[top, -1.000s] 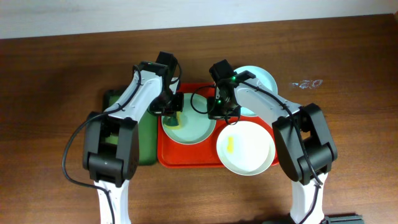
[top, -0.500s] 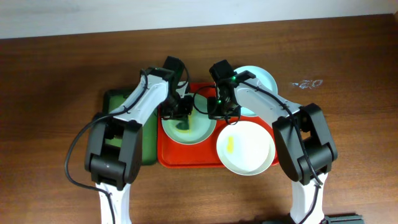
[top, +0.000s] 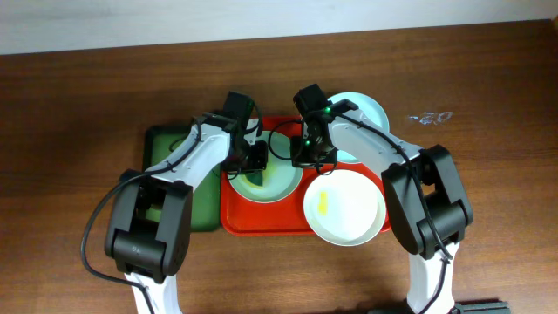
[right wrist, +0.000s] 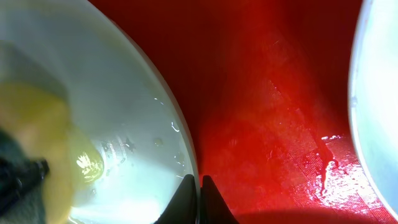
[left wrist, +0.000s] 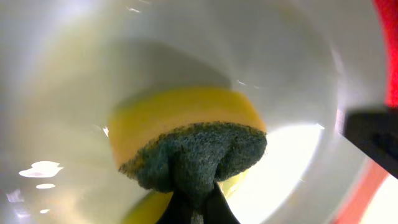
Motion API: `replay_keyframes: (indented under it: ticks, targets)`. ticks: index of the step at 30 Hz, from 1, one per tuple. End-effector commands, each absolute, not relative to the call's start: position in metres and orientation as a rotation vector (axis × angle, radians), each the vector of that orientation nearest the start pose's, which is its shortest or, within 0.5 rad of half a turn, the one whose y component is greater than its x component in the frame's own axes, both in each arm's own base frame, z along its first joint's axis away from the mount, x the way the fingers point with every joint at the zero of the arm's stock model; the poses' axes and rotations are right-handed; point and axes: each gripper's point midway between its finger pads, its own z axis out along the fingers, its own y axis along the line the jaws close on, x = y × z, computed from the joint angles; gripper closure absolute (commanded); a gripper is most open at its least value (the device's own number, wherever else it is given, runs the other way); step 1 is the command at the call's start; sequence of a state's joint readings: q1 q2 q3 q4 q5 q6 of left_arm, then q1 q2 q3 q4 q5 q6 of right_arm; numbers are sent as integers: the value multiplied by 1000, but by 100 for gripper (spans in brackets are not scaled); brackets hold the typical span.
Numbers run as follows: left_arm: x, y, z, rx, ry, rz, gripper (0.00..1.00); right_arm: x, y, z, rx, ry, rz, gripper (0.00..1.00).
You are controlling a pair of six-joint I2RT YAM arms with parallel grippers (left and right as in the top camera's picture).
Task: Clean dirty plates on tray and stack at the side
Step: 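Scrub the left plate with the sponge while right gripper holds the rim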
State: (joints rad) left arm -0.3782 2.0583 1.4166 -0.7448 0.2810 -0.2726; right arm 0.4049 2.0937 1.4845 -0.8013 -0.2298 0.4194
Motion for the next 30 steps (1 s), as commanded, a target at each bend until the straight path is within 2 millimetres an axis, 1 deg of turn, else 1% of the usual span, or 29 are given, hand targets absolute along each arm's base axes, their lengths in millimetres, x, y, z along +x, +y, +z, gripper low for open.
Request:
replay_keyframes:
  ticks: [1,3,4,5,6,7,8,10,11,12,13,14,15,16,17,18,19,20,22,24,25,26,27,28,29,30]
  targets:
    - [387,-195,57,209,2947,-564,100,373,208,16,-10,3056,434,96]
    - [402,-164,81,147,2883,-384,100,373,208,16,-9,3056,434,96]
    - [404,-156,84,135,2874,-317,100,373,208,16,-9,3056,434,96]
    - [401,-158,77,145,2890,-309,100,373,208,16,-9,3055,434,96]
    - [394,-164,62,173,2916,-304,100,373,208,16,-9,3055,434,96]
    - [389,-169,40,179,2949,-275,100,373,208,16,-9,3055,434,96]
    - [386,-169,25,161,2975,-241,100,373,208,16,-9,3055,434,96]
    - [377,-174,-11,161,3056,-214,100,373,208,16,-9,3055,434,96]
    - [373,-175,-19,149,3079,-220,100,373,208,16,-9,3055,434,96]
    - [370,-180,-20,152,3094,-270,100,373,208,16,-9,3055,434,96]
    - [366,-195,-14,182,3096,-406,100,373,208,16,-9,3055,434,96]
    - [364,-226,9,358,3035,-694,100,373,208,16,-9,3055,434,96]
    - [368,-229,22,359,3017,-730,100,373,208,16,-9,3055,434,96]
    - [376,-227,36,350,3000,-718,100,373,208,16,-10,3055,434,96]
    - [392,-212,56,321,2972,-600,100,373,208,16,-10,3056,434,96]
    - [407,-186,73,246,2950,-410,100,373,208,16,-9,3056,434,96]
    - [410,-176,76,211,2948,-341,100,373,208,16,-9,3056,434,96]
    - [408,-170,73,206,2961,-288,100,373,208,16,-9,3056,434,96]
    - [399,-159,51,105,2996,-161,100,373,208,16,-9,3056,434,96]
    - [397,-157,36,95,2987,-141,100,373,208,16,-10,3056,433,96]
    - [391,-156,20,79,2989,-141,100,373,208,16,-10,3056,433,96]
    - [384,-153,5,21,2998,-136,100,373,208,16,-10,3057,433,96]
    - [379,-151,-4,-50,3004,-142,100,373,208,16,-9,3056,433,96]
    - [373,-158,-11,-61,3020,-209,100,373,208,16,-9,3056,433,96]
    - [362,-176,-10,-25,3057,-379,100,373,208,16,-9,3056,433,96]
    - [356,-196,-1,64,3056,-570,100,373,208,16,-9,3056,434,96]
